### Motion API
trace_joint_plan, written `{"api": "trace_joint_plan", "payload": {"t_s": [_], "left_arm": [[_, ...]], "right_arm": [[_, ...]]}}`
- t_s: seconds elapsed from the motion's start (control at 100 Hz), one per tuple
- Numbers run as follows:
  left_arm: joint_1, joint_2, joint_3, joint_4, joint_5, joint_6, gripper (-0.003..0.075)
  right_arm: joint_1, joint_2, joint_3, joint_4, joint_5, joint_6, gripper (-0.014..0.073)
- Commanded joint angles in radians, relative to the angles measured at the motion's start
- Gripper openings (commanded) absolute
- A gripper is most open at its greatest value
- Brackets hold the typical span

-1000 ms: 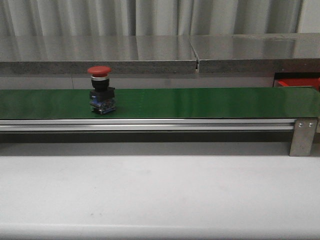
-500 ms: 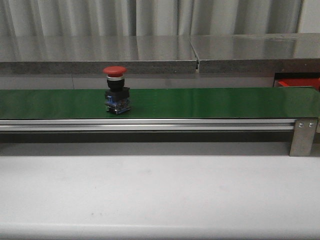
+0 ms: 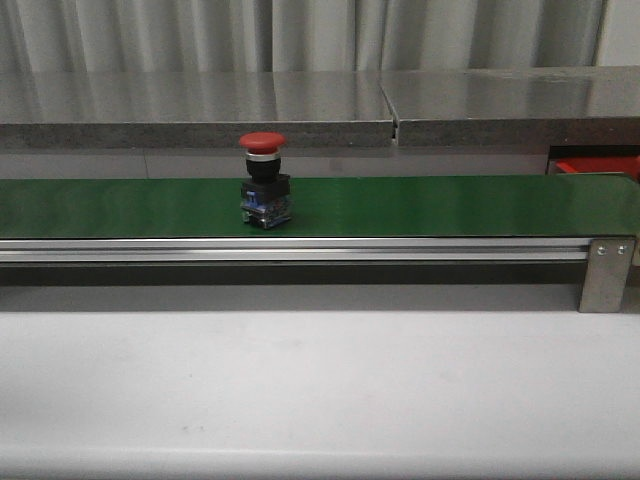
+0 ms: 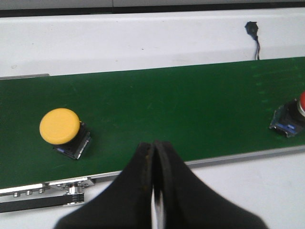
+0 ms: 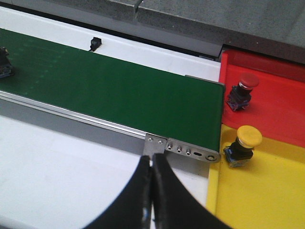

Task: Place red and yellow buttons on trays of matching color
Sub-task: 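Lower the right gripper toward the red button carried along the belt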

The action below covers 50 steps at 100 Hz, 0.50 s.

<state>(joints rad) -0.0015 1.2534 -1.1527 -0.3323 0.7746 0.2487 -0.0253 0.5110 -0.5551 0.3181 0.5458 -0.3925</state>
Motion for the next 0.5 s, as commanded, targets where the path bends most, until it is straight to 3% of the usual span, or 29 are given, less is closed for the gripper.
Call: {"api": "trace_joint_plan", "payload": {"t_s": [0.0, 0.49], "left_arm": [[-0.032, -0.069, 0.007, -0.003, -0.061, 0.002, -0.002], [-0.062, -0.366, 0.249, 0.011, -0.11, 0.002, -0.002]], "right_arm": [[-0.001, 0.001, -0.026, 0.012, -0.075, -0.004, -0.0074], [-0.001, 0.038, -0.044, 0.052, -0.073, -0.004, -0.0074]]}}
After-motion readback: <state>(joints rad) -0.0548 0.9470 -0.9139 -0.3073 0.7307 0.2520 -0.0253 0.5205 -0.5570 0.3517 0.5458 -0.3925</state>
